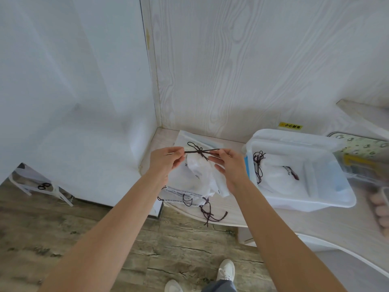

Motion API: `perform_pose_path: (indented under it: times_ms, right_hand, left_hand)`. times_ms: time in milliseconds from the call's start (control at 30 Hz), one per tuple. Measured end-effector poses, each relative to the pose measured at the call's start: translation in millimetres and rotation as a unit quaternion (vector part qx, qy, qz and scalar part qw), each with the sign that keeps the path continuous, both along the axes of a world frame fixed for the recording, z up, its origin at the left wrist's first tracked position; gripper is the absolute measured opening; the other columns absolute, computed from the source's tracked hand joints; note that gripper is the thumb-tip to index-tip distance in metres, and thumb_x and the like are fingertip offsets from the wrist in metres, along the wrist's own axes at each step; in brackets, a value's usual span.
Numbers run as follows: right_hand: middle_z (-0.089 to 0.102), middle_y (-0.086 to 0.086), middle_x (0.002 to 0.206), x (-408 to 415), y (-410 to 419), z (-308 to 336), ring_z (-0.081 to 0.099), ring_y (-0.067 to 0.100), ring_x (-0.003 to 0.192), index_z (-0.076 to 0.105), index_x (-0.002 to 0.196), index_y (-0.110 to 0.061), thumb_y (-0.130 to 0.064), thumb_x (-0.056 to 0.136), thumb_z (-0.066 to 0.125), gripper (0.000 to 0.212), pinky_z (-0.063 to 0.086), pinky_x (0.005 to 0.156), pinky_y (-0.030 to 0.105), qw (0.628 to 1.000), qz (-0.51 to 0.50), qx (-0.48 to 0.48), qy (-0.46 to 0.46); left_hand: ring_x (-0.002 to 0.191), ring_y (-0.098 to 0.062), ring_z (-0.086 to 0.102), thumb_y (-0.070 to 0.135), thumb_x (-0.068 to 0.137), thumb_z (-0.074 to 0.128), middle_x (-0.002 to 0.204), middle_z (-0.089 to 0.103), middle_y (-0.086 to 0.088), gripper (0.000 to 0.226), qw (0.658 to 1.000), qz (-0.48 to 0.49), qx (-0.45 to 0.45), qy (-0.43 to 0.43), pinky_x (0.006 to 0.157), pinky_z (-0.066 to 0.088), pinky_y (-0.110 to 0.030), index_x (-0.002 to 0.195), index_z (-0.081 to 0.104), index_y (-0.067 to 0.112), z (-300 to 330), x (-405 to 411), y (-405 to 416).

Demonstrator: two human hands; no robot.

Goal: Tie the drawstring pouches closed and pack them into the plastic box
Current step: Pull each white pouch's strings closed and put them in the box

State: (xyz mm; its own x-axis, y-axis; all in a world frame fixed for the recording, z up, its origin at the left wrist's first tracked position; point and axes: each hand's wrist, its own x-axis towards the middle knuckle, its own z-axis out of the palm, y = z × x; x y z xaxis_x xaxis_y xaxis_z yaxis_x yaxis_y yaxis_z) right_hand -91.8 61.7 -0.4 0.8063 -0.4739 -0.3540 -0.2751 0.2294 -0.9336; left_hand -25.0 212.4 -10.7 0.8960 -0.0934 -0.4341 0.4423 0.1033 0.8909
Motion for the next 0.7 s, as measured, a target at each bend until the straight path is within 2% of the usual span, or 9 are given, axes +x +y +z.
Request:
perform_pose_path:
  times_ms: [200, 233, 300, 367, 433, 467, 533, 600, 700]
  right_hand:
    - [0.066, 0.0, 0.082, -0.1, -0.4, -2.7, 0.063, 0.01, 0.075, 0.056, 0.078, -0.013, -0.006, 0.097, 0.042, 0.025, 0.047, 0.073, 0.025, 0.998, -0.045, 0.041, -0.008]
    - [0.067, 0.0, 0.082, -1.0, -1.2, -3.9, 0.064, 0.01, 0.073, 0.057, 0.078, -0.013, -0.006, 0.097, 0.043, 0.024, 0.046, 0.073, 0.025, 0.998, -0.044, 0.036, -0.011]
    - [0.068, -0.001, 0.08, -2.9, -3.1, -3.2, 0.065, 0.007, 0.069, 0.059, 0.078, -0.013, -0.008, 0.096, 0.045, 0.023, 0.046, 0.074, 0.025, 1.0, -0.017, 0.008, -0.025]
    - [0.069, -0.003, 0.08, -3.4, -5.5, -1.0, 0.066, 0.003, 0.067, 0.06, 0.079, -0.014, -0.011, 0.095, 0.047, 0.021, 0.045, 0.075, 0.025, 0.999, 0.035, -0.026, -0.024]
    - [0.07, -0.006, 0.079, -2.3, -7.0, 2.9, 0.066, 0.004, 0.07, 0.06, 0.08, -0.016, -0.014, 0.094, 0.05, 0.018, 0.045, 0.076, 0.026, 0.997, 0.066, -0.036, -0.015]
    - [0.07, -0.006, 0.08, -1.5, -7.6, 3.8, 0.066, 0.005, 0.072, 0.06, 0.08, -0.017, -0.014, 0.094, 0.051, 0.017, 0.045, 0.075, 0.026, 0.997, 0.073, -0.036, -0.013]
    - [0.07, -0.003, 0.081, 0.1, -8.1, 6.1, 0.066, 0.007, 0.072, 0.061, 0.082, -0.015, -0.013, 0.093, 0.051, 0.015, 0.046, 0.071, 0.024, 0.996, 0.077, -0.029, -0.02]
    - [0.07, 0.0, 0.084, -1.4, -9.9, 9.7, 0.067, 0.008, 0.072, 0.063, 0.085, -0.011, -0.012, 0.094, 0.05, 0.016, 0.046, 0.069, 0.022, 0.996, 0.078, -0.023, -0.025]
    - [0.07, 0.006, 0.094, -4.9, -18.5, 10.7, 0.066, 0.013, 0.084, 0.066, 0.097, -0.004, -0.018, 0.095, 0.049, 0.022, 0.049, 0.079, 0.024, 0.996, 0.077, -0.01, -0.032]
  left_hand:
    - [0.067, -0.013, 0.058, -0.002, 0.085, 0.062, 0.076, 0.063, -0.007, 0.015, 1.0, -0.003, 0.013, -0.006, 0.062, 0.053, -0.014, 0.099, 0.068, -0.002, -3.1, 2.8, 4.7]
    - [0.067, -0.013, 0.057, -0.003, 0.086, 0.061, 0.076, 0.062, -0.006, 0.017, 0.999, -0.02, 0.029, -0.024, 0.063, 0.052, -0.015, 0.101, 0.067, -0.001, -3.5, 2.6, 6.2]
    - [0.074, -0.015, 0.057, 0.0, 0.086, 0.059, 0.079, 0.061, -0.003, 0.022, 0.979, -0.094, 0.137, -0.119, 0.071, 0.048, -0.022, 0.104, 0.066, 0.011, -5.1, 2.0, 8.0]
    - [0.108, -0.018, 0.052, 0.004, 0.083, 0.06, 0.11, 0.059, -0.001, 0.047, 0.897, -0.197, 0.305, -0.251, 0.088, 0.038, -0.025, 0.123, 0.053, 0.028, -5.0, 0.0, 6.4]
    - [0.139, -0.021, 0.018, 0.012, 0.08, 0.064, 0.15, 0.026, 0.003, 0.076, 0.786, -0.298, 0.425, -0.337, 0.108, 0.022, -0.036, 0.141, 0.029, 0.038, -2.1, -0.1, 0.2]
    - [0.143, -0.02, 0.005, 0.019, 0.08, 0.066, 0.156, 0.011, 0.005, 0.079, 0.738, -0.331, 0.461, -0.366, 0.112, 0.014, -0.04, 0.143, 0.024, 0.04, 1.0, -0.4, -4.2]
    - [0.144, -0.019, -0.001, 0.033, 0.081, 0.067, 0.157, 0.006, 0.006, 0.066, 0.664, -0.361, 0.498, -0.425, 0.114, 0.004, -0.039, 0.139, 0.037, 0.036, 4.1, 1.9, -12.9]
    - [0.144, -0.017, 0.008, 0.037, 0.081, 0.066, 0.154, 0.019, 0.006, 0.046, 0.623, -0.376, 0.512, -0.457, 0.113, 0.005, -0.034, 0.123, 0.055, 0.026, 6.5, 6.8, -20.8]
    - [0.128, -0.018, 0.038, 0.038, 0.082, 0.065, 0.129, 0.052, 0.004, 0.037, 0.648, -0.364, 0.484, -0.462, 0.104, 0.02, -0.03, 0.113, 0.058, 0.018, 19.2, 14.3, -31.0]
